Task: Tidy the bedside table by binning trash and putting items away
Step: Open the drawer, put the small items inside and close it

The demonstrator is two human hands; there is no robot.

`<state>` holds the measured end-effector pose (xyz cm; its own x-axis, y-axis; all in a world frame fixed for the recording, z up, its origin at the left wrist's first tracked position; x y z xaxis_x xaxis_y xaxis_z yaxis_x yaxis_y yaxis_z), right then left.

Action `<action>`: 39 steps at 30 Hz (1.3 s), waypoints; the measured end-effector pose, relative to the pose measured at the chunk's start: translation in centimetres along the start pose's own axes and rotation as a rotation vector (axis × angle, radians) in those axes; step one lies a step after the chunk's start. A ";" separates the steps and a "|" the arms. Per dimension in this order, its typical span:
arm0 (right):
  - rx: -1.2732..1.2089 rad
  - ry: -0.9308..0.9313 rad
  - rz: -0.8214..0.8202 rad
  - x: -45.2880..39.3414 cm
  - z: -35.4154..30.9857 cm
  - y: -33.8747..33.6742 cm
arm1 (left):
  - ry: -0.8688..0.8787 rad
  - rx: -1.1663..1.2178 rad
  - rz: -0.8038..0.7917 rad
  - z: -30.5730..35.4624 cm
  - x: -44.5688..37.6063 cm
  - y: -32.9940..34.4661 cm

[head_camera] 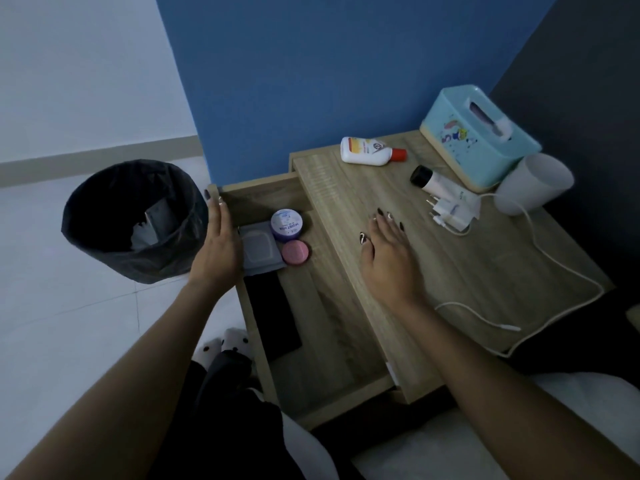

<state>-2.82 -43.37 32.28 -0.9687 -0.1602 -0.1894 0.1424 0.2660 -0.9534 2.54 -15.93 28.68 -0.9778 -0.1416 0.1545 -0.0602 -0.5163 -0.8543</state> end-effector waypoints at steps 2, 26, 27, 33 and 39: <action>0.002 0.000 0.018 -0.1 -0.1 -0.2 | -0.027 0.055 -0.025 0.5 -0.1 0.1; 0.052 0.019 0.117 -0.1 0.0 -0.3 | -0.411 0.635 -0.182 9.7 -1.5 5.0; 0.046 0.022 0.120 -0.1 0.0 -0.2 | -0.414 0.654 -0.183 10.1 -1.7 5.3; 0.038 0.024 0.130 -0.2 -0.2 -0.5 | -0.449 0.763 -0.242 12.7 -2.0 6.9; 0.041 0.021 0.145 -0.2 -0.1 -0.5 | -0.464 0.732 -0.206 13.6 -2.6 7.7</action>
<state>-2.73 -43.34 32.79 -0.9414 -0.1025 -0.3214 0.2890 0.2462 -0.9251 7.31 -30.99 28.48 -0.7721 -0.2326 0.5914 0.0730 -0.9569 -0.2810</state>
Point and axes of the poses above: each hand's wrist, its own x-axis away from the middle knuckle, its own y-axis out of the palm, z = x × y, the point moved 7 cm from there along -x, towards the middle knuckle, and after that the axes turned 14 degrees about -y, right-handed, at the moved point
